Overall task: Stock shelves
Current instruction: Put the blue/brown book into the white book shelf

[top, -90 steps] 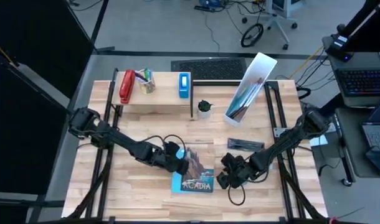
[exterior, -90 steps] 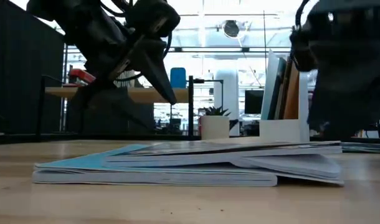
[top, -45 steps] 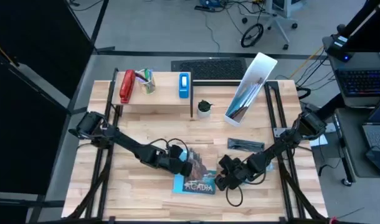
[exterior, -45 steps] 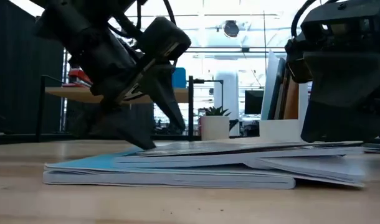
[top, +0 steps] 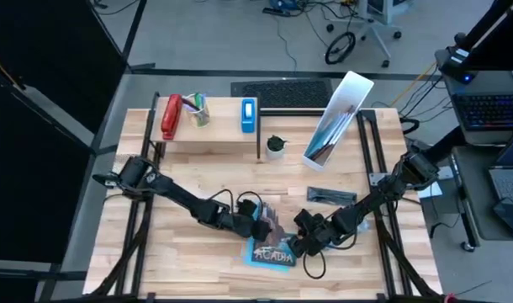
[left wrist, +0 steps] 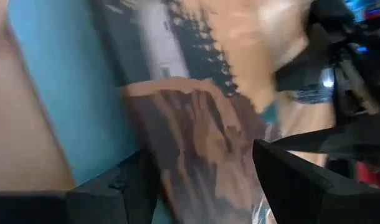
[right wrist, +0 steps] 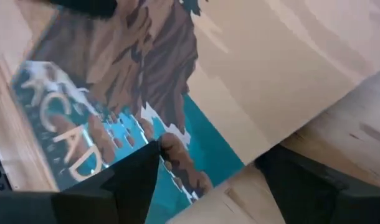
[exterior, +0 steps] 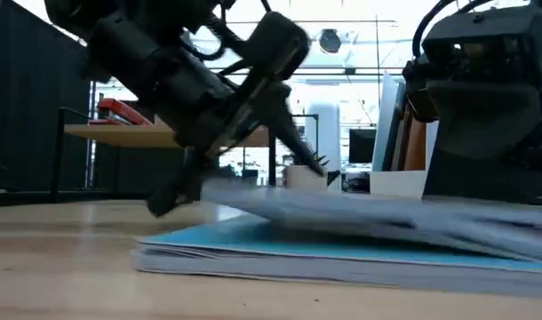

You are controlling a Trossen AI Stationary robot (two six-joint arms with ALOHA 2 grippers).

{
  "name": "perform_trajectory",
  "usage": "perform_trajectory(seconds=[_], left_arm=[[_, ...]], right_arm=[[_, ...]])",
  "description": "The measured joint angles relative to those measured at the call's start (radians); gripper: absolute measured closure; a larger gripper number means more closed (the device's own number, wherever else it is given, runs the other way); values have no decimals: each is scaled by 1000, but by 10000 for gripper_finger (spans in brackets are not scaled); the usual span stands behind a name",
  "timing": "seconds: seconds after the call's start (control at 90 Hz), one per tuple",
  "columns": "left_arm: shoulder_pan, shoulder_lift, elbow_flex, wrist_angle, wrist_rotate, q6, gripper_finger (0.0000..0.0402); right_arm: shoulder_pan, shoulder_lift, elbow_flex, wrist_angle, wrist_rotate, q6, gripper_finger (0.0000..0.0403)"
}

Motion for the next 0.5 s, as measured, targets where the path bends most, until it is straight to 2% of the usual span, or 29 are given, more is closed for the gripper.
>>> perform_trajectory(seconds=[0.089, 0.211, 0.289, 0.378, 0.5], left_arm=[[0, 17, -1, 68, 6, 24, 169], [2, 18, -1, 70, 9, 51, 170], [1, 18, -1, 71, 1, 74, 185], [3, 18, -1, 71, 0, 80, 228], [6, 18, -1, 79, -6, 137, 322]], right_arm=[[0, 1, -1, 14, -1, -19, 142], [0, 2, -1, 22, 7, -21, 142], [0, 2, -1, 23, 9, -22, 142], [-1, 2, -1, 31, 6, -46, 142], [-2, -23, -2, 21, -52, -97, 142]])
